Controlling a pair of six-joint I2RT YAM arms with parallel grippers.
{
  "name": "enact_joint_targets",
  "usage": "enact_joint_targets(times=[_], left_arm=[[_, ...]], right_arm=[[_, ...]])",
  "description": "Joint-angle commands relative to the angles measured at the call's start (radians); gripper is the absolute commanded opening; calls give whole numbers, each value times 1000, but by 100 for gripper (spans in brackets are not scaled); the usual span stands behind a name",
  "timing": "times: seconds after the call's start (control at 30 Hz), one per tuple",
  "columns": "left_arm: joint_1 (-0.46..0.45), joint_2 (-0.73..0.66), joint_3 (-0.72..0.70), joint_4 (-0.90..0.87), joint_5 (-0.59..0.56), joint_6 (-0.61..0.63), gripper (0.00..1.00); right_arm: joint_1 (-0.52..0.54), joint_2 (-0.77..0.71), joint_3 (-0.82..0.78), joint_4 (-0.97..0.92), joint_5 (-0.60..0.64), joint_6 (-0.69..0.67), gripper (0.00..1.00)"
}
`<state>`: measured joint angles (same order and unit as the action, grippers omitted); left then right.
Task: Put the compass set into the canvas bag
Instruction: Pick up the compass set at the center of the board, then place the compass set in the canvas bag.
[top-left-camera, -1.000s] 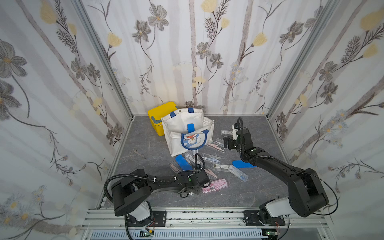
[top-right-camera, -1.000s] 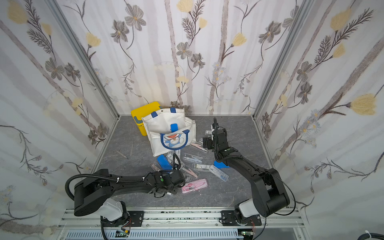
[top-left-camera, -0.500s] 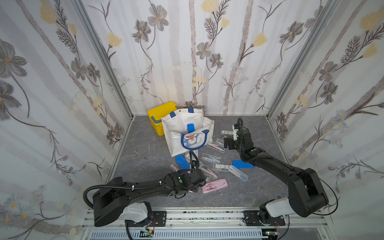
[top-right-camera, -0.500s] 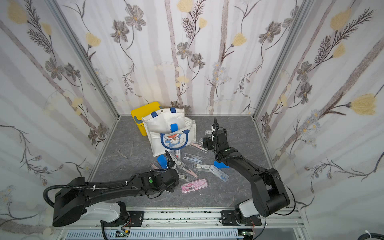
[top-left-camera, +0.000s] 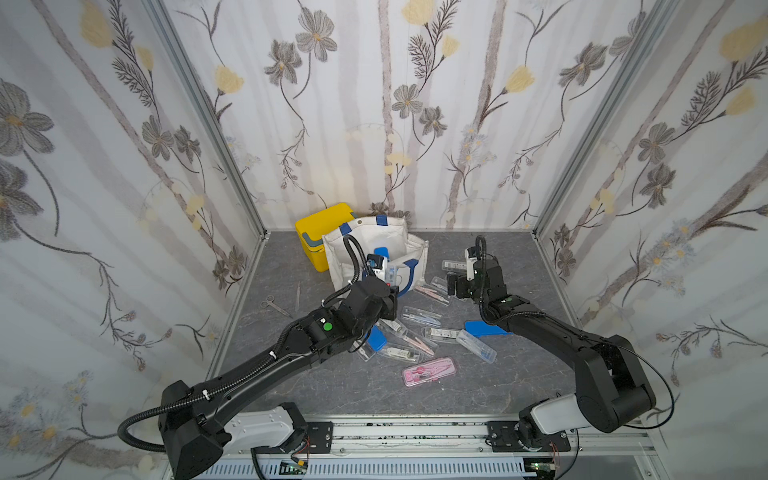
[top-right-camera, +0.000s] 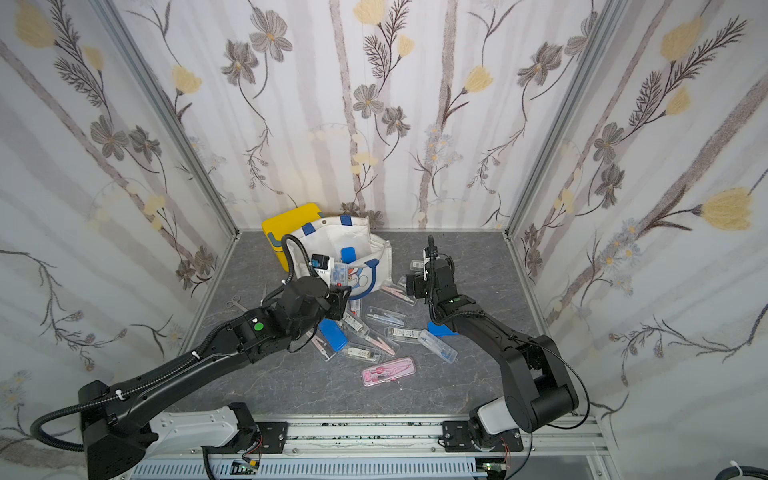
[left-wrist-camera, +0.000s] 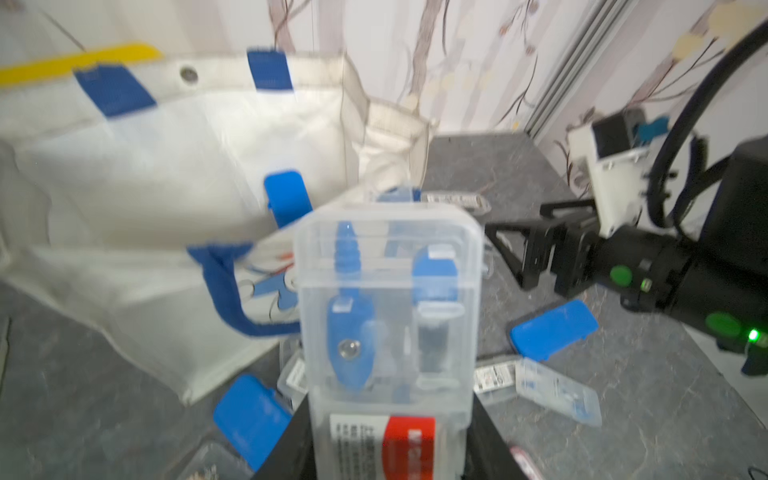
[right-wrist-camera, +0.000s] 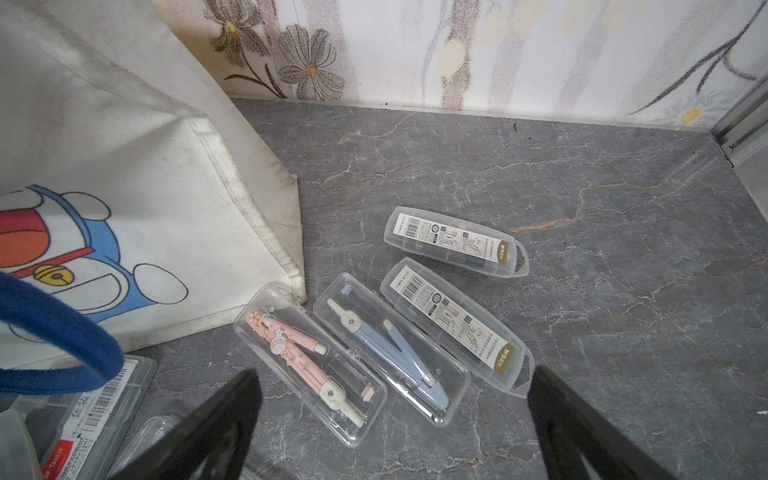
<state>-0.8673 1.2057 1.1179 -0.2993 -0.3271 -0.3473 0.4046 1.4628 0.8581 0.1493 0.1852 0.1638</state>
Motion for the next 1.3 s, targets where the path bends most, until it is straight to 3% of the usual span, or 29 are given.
enact_joint_targets(times=[0.0, 0.33, 0.7, 0.97, 1.27], left_arm=[[77, 60, 101, 88, 57, 172, 40], [268, 426, 493, -12, 92, 346, 41], [336, 843, 844, -244, 21, 480, 36], [346, 894, 757, -285, -16, 543, 36], [359, 930, 669, -268, -65, 543, 43]], right_arm=[[0, 2, 10, 32, -35, 15, 99], [-3, -15, 13, 18, -43, 21, 99], [-7, -63, -7, -17, -19, 26, 99], [-10, -82, -25, -19, -6, 26, 99], [-9, -85, -15, -25, -10, 29, 99]])
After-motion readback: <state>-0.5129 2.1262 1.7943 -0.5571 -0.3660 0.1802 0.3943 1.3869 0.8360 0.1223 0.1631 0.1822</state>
